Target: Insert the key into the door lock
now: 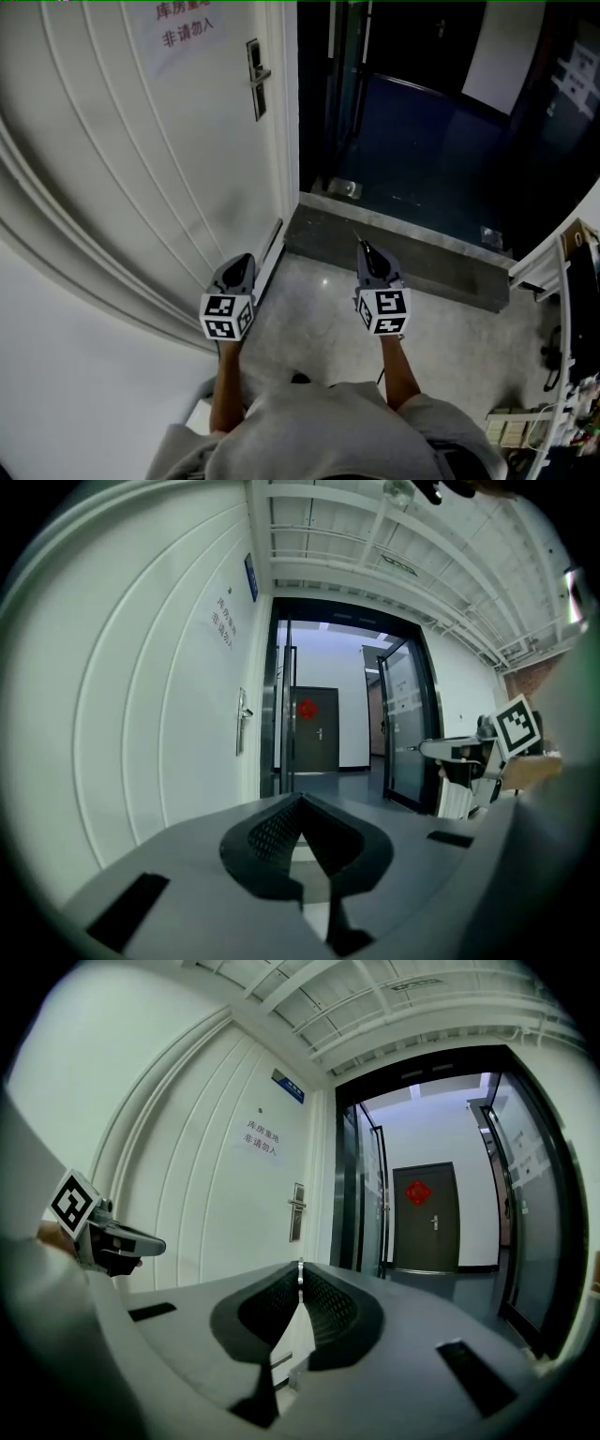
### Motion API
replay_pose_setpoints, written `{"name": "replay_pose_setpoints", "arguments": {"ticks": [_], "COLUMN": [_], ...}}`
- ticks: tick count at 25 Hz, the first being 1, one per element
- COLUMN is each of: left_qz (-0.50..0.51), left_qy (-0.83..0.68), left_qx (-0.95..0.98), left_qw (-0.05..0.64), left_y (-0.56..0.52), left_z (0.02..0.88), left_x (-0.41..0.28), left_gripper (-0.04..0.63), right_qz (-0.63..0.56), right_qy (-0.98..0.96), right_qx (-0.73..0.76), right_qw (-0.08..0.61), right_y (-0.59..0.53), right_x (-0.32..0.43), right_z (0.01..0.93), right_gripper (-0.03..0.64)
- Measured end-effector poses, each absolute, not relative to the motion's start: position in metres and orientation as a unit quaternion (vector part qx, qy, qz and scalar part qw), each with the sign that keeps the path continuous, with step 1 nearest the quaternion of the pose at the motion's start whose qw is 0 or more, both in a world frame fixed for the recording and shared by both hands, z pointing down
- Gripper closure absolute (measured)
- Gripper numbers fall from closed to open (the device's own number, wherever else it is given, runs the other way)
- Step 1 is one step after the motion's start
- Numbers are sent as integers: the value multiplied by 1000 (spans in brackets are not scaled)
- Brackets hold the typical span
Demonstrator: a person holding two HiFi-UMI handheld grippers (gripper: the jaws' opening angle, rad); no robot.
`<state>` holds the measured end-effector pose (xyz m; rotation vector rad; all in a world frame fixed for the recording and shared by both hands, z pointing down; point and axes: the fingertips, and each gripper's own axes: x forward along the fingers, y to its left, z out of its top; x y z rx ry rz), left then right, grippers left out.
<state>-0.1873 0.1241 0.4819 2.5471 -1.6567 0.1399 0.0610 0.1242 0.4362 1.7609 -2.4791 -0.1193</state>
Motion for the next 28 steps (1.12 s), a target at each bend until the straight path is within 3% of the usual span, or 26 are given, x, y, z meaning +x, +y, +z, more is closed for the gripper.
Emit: {"name": "replay_pose_setpoints", "arguments": {"ticks": [17, 28], "left_qz": [58, 63], "left_qy": [-529, -532], "left_qx": [845, 842], "left_qw": [61, 67], "left_y": [11, -143], "left_z": [509, 511], "left_x": [-177, -136], "left_gripper": [578, 578], "right_qz": [-26, -25], "right_qy": [-813, -820], "right_qx": [578, 568], "right_qw": [67, 63], "right_y": [19, -139], "right_x": [58, 85], "right_z": [466, 467], "right_gripper": [586, 586]}}
